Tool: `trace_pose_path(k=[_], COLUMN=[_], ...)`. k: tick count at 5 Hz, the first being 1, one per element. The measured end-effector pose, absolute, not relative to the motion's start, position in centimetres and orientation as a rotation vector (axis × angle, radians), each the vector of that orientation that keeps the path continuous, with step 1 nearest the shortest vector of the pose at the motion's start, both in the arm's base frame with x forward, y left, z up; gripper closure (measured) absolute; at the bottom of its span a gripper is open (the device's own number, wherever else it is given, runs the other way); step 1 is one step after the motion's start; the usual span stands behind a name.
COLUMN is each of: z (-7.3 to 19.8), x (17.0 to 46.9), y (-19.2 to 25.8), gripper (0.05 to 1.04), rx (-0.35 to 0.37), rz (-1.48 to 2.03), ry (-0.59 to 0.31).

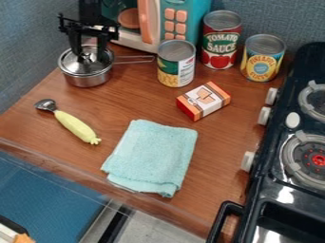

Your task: Cover silver bowl

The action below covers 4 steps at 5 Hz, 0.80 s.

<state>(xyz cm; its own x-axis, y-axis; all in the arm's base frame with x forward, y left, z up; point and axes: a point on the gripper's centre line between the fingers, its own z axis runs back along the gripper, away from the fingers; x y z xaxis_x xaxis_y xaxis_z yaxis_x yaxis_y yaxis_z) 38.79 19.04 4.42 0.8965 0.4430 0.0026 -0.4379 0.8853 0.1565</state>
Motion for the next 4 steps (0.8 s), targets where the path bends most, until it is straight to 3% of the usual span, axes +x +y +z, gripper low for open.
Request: trace_pose_path(k=[1, 4], z=[4.9, 11.3], x=[38.1, 34.0], y=[18.0, 14.3], gripper=[0.073, 0.083], rx=[0.126, 0.053], rz=[0.416, 0.289], ry=[0.040, -0.059])
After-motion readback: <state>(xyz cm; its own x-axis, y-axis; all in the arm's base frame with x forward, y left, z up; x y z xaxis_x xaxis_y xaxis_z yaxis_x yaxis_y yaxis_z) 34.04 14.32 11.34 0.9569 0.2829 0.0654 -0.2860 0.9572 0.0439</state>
